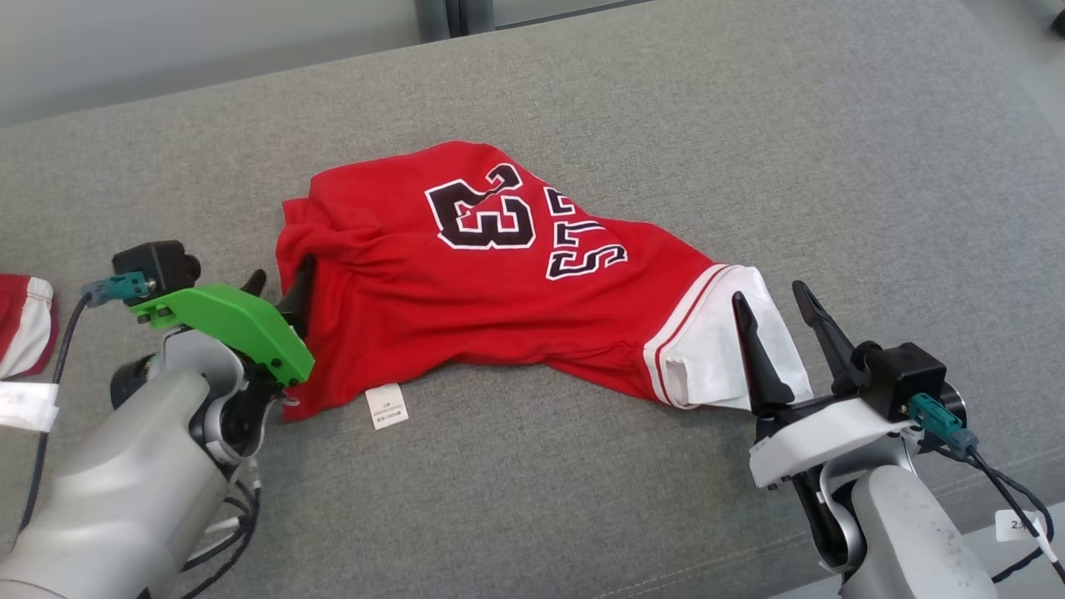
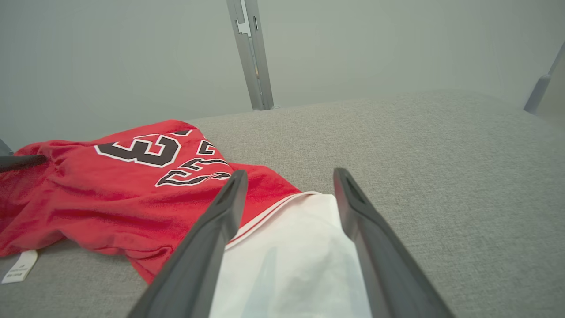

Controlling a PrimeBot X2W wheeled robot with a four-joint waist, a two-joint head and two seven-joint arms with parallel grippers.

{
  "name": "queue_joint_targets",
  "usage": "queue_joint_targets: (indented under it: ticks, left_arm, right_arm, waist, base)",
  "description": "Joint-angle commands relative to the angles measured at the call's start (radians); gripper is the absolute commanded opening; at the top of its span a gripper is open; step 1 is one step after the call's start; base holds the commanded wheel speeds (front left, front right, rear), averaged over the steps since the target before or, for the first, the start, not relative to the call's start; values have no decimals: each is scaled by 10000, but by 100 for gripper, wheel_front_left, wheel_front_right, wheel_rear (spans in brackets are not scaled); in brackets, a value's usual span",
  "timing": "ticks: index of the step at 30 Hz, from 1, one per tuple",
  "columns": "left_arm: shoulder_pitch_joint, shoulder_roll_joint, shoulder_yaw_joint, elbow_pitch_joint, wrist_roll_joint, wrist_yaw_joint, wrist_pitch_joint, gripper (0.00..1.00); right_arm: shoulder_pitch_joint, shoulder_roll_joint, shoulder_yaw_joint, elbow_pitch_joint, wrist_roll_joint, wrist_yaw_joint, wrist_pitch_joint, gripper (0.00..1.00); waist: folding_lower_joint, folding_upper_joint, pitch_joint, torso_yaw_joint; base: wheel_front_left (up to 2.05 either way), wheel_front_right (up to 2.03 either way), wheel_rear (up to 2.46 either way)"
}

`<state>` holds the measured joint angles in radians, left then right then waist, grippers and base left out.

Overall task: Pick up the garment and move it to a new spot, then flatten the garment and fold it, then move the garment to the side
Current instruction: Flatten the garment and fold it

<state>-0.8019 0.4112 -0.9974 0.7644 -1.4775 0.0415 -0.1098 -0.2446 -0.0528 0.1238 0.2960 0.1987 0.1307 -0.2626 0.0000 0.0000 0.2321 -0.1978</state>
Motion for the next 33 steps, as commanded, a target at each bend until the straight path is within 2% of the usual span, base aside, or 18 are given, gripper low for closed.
queue_joint_targets:
  ticks: [1,4,7,8,10,13,16,18,22,26,33]
  left_arm:
    - [-86,263,-38,78,374,86,-335,100]
    - [-105,507,-204,44,803,226,-819,100]
    - [258,796,107,-409,975,294,-1341,100]
    - [529,1117,428,-909,1192,434,-1498,100]
    - [796,1370,913,-1700,1680,556,-1564,100]
    - [1852,1581,2146,-3336,2844,835,-1554,100]
    - [3379,1705,3302,-4827,3996,1307,-1538,100]
    - [4360,1620,4011,-5721,4706,1516,-1540,100]
    - [6199,1220,5266,-6868,5765,1512,-1541,100]
    - [7612,566,6368,-7479,6701,1119,-1540,100]
    - [9286,-322,7607,-7576,8027,334,-1541,100]
  right_arm:
    - [142,-75,-80,-54,-66,1,-30,100]
    - [162,-114,-158,-142,-83,1,-30,100]
    - [312,-248,-264,-338,-208,1,-30,100]
    - [398,-370,-370,-552,-279,1,-30,100]
    - [472,-513,-488,-791,-391,1,-30,100]
    - [656,-742,-604,-1114,-570,1,-30,100]
    - [814,-978,-592,-1321,-712,1,-30,100]
    - [933,-1133,-646,-1399,-784,1,-30,100]
    - [1318,-1356,-730,-1382,-929,1,-30,100]
    - [1808,-1456,-932,-1306,-1054,1,-30,100]
    - [2466,-1510,-1486,-1094,-1310,1,-30,100]
  waist:
    - [0,0,-59,45]
    - [0,0,-132,108]
    - [0,0,-268,251]
    - [0,0,-355,394]
    - [0,0,-443,563]
    - [0,0,-593,823]
    - [0,0,-792,1040]
    - [0,0,-936,1194]
    - [0,0,-1278,1544]
    - [0,0,-1601,1792]
    - [0,0,-2105,1888]
  base:
    - [0,0,0]
    - [0,0,0]
    - [0,0,0]
    - [0,0,0]
    - [0,0,0]
    - [0,0,0]
    - [0,0,0]
    - [0,0,0]
    - [0,0,0]
    - [0,0,0]
    - [0,0,0]
